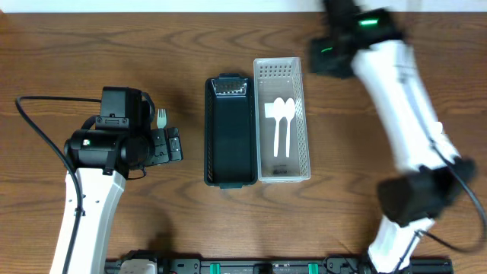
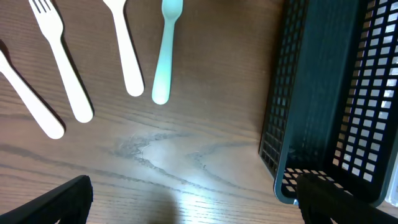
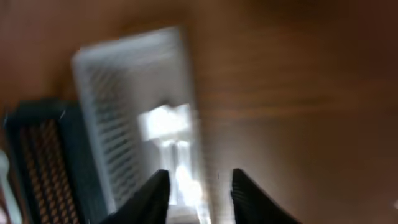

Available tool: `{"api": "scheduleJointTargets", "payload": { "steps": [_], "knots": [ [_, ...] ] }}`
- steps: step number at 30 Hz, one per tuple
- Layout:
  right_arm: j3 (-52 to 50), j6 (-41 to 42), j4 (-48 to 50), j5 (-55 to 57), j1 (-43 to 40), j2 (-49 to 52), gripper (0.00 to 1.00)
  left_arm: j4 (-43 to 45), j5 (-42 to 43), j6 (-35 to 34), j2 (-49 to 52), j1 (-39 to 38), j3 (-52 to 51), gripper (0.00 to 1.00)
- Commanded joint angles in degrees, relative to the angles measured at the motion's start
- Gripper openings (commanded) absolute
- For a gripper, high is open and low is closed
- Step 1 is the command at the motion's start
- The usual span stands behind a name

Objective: Pack container
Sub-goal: 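Grasp a white spoon and place it in the white basket, then grasp another white spoon with the right gripper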

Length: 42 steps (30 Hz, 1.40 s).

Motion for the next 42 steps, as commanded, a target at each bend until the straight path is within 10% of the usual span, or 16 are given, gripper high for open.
{"api": "scheduleJointTargets", "payload": {
  "steps": [1, 7, 15, 42],
  "knots": [
    [1.0, 7.3, -3.9, 6.6, -9.4, -4.0, 0.41, -0.1, -0.7, 0.4, 0.0, 0.0, 1.0, 0.98],
    [-1.8, 10.3, -10.0, 6.0, -27.5, -4.2, 0.56, 0.0, -0.7, 0.4, 0.0, 0.0, 1.0, 0.98],
    [-20.0, -4.9, 3.9, 0.8, -41.1, -3.8, 0.6, 0.1, -0.8, 1.7, 0.0, 0.0, 1.0, 0.98],
    [-53.7, -9.4, 37.5, -1.4, -42.8, -1.7, 0.62, 0.1, -0.8, 1.6, 0.0, 0.0, 1.0, 0.98]
  ]
}}
